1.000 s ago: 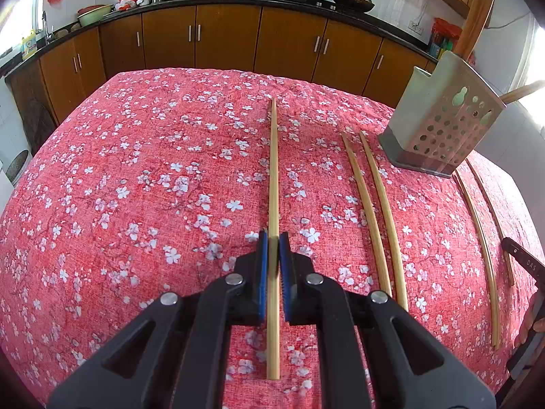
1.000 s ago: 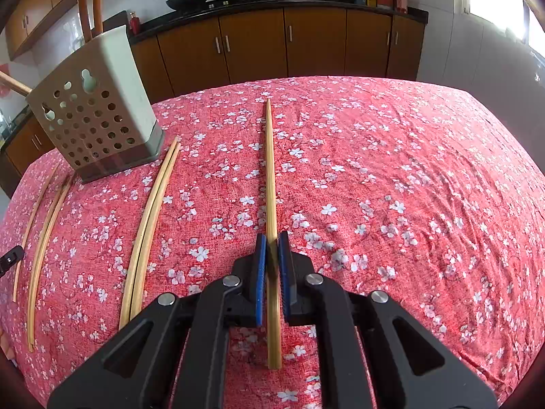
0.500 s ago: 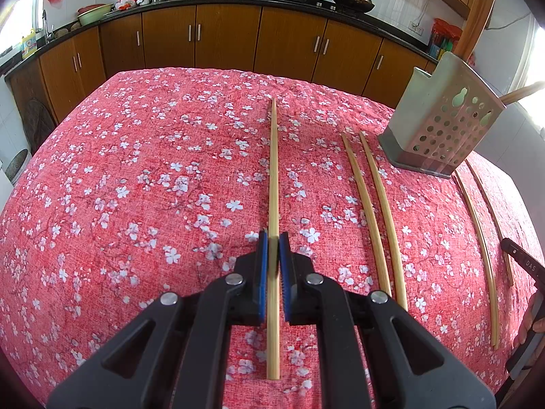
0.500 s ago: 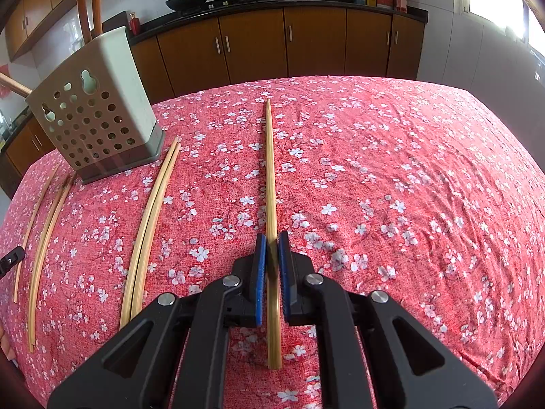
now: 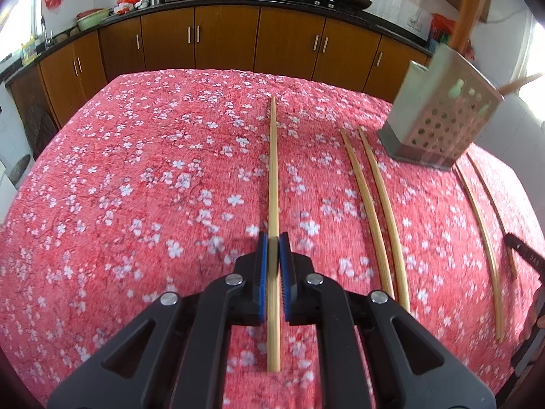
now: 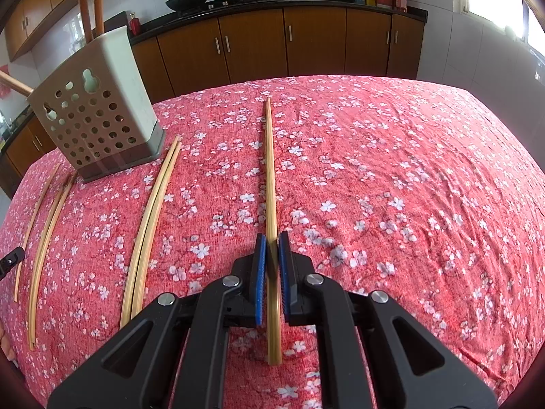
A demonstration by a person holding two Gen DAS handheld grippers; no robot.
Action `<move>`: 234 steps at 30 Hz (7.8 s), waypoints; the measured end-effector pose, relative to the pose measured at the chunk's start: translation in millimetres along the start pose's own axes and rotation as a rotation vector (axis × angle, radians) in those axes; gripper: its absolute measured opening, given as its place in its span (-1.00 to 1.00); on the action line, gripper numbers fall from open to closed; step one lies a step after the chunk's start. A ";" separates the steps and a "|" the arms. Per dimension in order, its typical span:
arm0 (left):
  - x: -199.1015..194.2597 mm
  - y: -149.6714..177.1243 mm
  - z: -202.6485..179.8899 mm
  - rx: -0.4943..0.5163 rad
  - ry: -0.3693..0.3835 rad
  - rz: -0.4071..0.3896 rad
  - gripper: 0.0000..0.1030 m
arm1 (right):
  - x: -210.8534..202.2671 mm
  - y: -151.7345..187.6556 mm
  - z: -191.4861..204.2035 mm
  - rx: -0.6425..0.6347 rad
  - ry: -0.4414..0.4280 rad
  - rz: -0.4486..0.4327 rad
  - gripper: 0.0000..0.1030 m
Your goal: Organize utensils
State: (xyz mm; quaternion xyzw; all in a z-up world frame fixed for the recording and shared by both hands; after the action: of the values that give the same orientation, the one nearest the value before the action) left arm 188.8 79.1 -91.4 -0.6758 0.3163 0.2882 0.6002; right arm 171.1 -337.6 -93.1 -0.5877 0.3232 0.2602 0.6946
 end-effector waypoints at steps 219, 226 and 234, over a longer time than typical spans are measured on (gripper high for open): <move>7.9 -10.9 -18.8 -0.001 0.028 0.004 -0.81 | -1.2 -1.6 23.0 -0.061 -0.012 -0.001 -0.83; 4.9 -6.3 -25.6 0.030 0.008 0.007 -0.81 | -3.0 1.1 22.5 -0.053 -0.021 0.000 -0.83; -7.0 8.0 -30.3 0.063 0.011 0.011 -0.83 | -12.4 16.2 22.0 -0.052 -0.045 0.002 -0.83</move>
State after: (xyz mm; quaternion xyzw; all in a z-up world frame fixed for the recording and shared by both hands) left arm 178.5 48.9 -87.6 -0.6564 0.3320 0.2777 0.6179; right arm 154.2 -312.9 -92.1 -0.5992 0.3012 0.2825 0.6859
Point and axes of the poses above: each gripper's, at about its wrist camera, not at the fingertips, and x roughly the way its jaws point, z to its left, y to its underside, the point moved 1 cm from there along x, roughly the way its jaws point, and after that the axes turned 1 degree about y, right-handed, at the moved point
